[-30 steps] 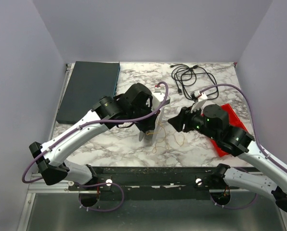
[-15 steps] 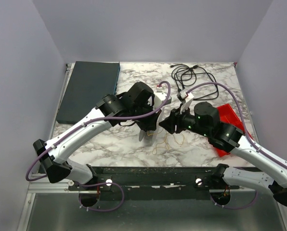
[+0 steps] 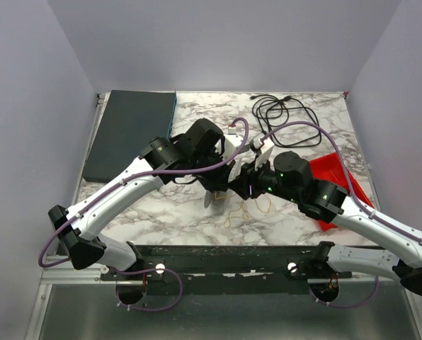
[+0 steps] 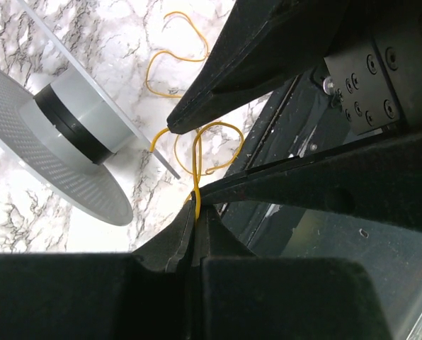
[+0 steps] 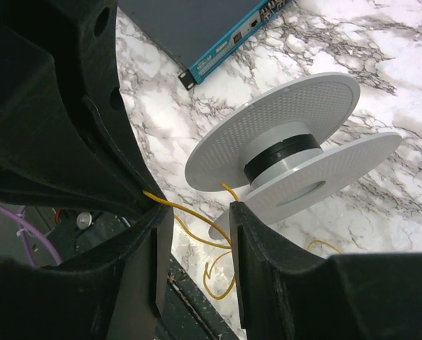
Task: Wrap the cables
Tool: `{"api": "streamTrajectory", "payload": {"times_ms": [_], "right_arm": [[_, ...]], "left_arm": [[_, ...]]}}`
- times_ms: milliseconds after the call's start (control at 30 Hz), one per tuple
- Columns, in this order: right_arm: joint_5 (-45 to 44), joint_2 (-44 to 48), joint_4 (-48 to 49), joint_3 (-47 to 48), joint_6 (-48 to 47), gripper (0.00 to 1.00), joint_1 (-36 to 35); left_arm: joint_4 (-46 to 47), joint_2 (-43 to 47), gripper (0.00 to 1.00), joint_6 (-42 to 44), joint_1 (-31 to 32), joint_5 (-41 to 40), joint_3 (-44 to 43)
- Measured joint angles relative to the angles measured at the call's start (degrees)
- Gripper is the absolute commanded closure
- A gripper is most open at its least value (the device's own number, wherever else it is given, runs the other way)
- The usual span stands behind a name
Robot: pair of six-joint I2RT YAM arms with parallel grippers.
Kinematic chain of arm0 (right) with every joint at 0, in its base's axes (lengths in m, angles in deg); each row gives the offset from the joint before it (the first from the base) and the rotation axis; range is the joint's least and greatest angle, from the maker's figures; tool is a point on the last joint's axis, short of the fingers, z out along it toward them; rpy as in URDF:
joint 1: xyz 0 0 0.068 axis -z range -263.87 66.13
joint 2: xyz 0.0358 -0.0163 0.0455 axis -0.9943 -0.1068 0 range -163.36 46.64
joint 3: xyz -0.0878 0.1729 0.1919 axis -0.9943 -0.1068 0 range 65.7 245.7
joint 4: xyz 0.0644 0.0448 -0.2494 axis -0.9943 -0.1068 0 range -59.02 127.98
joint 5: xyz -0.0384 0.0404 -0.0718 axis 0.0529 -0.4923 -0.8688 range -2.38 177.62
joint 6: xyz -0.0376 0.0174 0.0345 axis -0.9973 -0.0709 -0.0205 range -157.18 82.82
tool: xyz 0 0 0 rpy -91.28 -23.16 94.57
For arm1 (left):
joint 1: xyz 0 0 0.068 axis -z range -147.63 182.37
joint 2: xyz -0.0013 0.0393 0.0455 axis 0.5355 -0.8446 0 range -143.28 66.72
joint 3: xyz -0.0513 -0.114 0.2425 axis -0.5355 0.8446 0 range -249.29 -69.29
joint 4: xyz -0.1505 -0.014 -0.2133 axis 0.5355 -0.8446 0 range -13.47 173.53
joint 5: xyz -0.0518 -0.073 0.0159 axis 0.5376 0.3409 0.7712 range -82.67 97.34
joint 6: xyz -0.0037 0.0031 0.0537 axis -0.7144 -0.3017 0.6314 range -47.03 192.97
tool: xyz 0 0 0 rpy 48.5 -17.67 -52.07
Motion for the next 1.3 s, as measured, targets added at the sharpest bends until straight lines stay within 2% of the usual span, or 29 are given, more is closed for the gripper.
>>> {"api": "streamTrajectory", "payload": {"times_ms": [67,433,600,833,967,1300], "right_arm": [[-1.40,-0.68,0.02,0.55,0.09,0.60,-0.61],[-4.76,-1.81,1.42,0.94,0.37,0.99,-1.84],[-5.07,-2.16,1.44,1.14,0.48,0.99,-2.12],[-5.60,-2.03,1.18,2.99,0.11,0.76,-2.19],[-6.10,-1.99,1.07,2.99,-1.22,0.67,-2.19],[-6.40,-0.20,1.22,1.90,-4.85,0.63,-2.21]], "left_arm": [[-0.17,0.09,1.00,0.15,-0.42,-0.02,0.02],[3.15,1.66,0.99,0.07,-0.68,1.01,2.36],[5.81,3.61,1.00,-0.81,-0.81,1.01,5.64],[8.37,6.75,1.00,-1.84,-0.94,1.05,8.96],[8.55,6.80,1.00,-1.81,-1.27,1.66,8.94],[6.80,6.78,1.00,-0.76,-3.98,6.01,7.52]]}}
